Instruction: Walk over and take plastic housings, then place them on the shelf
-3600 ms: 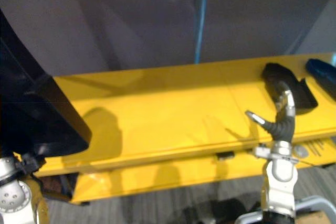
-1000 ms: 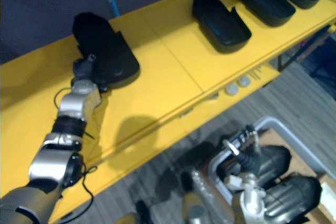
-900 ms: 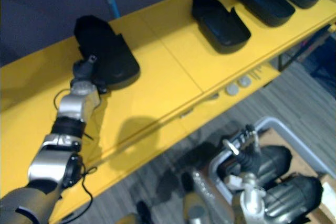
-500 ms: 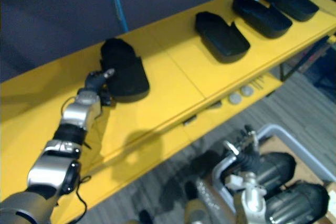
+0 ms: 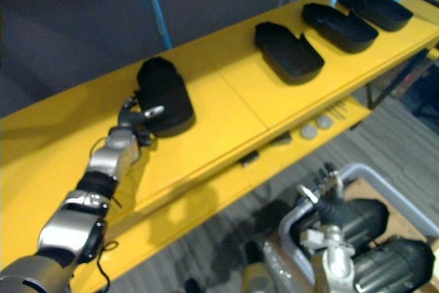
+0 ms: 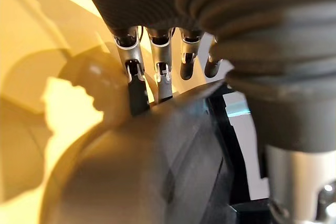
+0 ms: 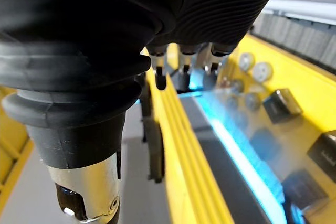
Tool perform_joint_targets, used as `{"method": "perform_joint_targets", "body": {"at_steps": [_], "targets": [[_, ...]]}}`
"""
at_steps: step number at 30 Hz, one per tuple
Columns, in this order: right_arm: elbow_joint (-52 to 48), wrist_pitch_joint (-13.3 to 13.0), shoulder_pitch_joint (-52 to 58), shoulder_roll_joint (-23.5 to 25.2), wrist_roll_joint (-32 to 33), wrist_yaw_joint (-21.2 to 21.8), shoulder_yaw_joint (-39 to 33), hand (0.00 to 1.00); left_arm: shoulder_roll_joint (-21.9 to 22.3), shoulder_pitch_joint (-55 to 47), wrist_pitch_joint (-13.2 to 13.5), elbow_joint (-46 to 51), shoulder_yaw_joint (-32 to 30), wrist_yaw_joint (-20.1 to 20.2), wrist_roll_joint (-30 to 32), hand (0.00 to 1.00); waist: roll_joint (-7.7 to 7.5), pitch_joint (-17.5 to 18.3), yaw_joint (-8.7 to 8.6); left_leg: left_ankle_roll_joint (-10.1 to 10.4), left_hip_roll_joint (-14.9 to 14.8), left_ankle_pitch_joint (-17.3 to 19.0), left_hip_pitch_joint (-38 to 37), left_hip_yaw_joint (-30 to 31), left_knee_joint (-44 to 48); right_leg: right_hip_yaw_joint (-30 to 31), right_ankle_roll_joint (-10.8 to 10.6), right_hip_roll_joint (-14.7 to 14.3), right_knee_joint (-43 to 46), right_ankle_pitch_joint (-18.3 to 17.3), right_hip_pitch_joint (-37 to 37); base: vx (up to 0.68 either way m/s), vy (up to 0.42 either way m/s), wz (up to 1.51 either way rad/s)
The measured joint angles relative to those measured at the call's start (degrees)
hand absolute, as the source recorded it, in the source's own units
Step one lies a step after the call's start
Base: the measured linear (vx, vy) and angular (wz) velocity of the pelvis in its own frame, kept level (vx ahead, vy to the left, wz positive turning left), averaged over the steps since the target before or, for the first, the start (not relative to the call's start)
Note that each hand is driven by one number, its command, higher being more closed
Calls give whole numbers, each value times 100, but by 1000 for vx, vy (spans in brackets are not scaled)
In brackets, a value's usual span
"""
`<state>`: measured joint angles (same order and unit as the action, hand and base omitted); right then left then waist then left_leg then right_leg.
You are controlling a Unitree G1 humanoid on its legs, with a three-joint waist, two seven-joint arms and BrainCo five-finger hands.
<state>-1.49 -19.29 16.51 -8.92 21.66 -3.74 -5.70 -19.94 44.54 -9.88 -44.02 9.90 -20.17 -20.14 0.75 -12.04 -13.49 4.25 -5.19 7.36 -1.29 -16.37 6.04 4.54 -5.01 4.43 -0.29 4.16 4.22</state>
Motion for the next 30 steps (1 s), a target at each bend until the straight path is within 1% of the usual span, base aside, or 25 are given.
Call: {"method": "perform_joint_targets", "body": {"at_steps": [1, 2, 4, 6, 8, 12, 16, 20, 26, 30], "targets": [[0, -15, 0, 0, -3, 0, 0, 0, 15, -15, 58, 1, 0, -5, -2, 0, 0, 0, 1, -4, 4, -2, 1, 0, -3, 0, -2, 4, 2, 1, 2, 0, 0, 0], [0, -34, 0, 0, -8, -1, 3, 0, 31, -57, 171, 8, 4, 1, -59, 0, -1, -1, 1, -12, 17, -8, 1, 0, -17, 0, -4, 15, 3, 2, 9, 0, 0, 0], [0, -60, -2, 0, -17, -6, 22, 0, 39, -84, 236, 21, 15, 22, -223, 0, -4, -2, 2, -25, 39, -26, 1, 0, -48, -1, -10, 33, 5, 5, 21, 0, 0, 0], [0, -61, 0, 1, -27, -12, 56, 0, 47, -107, 250, 32, 36, 56, -260, 0, -9, -5, 3, -29, 52, -29, 7, 1, -52, -1, -14, 47, 7, 7, 29, 0, 0, 0], [0, -61, 6, 4, -55, -21, 92, 0, 99, -175, 369, 86, 51, 81, -476, 0, -14, -8, 4, -29, 61, -29, 16, 1, -52, 0, -18, 56, 10, 9, 38, 0, 0, 0], [-1, -61, 18, 4, -61, -102, 96, 0, 124, -293, 480, 249, 217, 81, -483, 0, -40, -22, 31, -37, 64, -36, 25, 3, -52, -2, -20, 58, 40, 7, 56, 0, 0, 0], [-3, -62, 48, 6, -62, -159, 118, 0, 253, -356, 621, 272, 262, 109, -469, 0, -70, -40, 33, -42, 72, -41, 23, 4, -51, 1, -22, 64, 68, 5, 62, 0, 0, 0], [-4, -63, 136, 6, -60, -273, 120, 0, 285, -377, 652, 290, 329, 122, -457, 0, -72, -42, 33, -41, 71, -40, 28, 5, -55, 9, -22, 64, 77, 4, 67, 0, 0, 0], [-6, -65, 282, 8, -61, -319, 122, 0, 283, -440, 818, 303, 416, 122, -447, 0, -73, -42, 39, -41, 73, -40, 27, 3, -54, 10, -25, 63, 89, 2, 78, 0, 0, 0], [-7, -83, 335, 11, -60, -384, 122, 0, 283, -567, 855, 474, 418, 122, -407, 0, -74, -43, 41, -40, 75, -40, 26, 0, -52, 9, -30, 61, 101, -11, 86, 0, 0, 0]]}}
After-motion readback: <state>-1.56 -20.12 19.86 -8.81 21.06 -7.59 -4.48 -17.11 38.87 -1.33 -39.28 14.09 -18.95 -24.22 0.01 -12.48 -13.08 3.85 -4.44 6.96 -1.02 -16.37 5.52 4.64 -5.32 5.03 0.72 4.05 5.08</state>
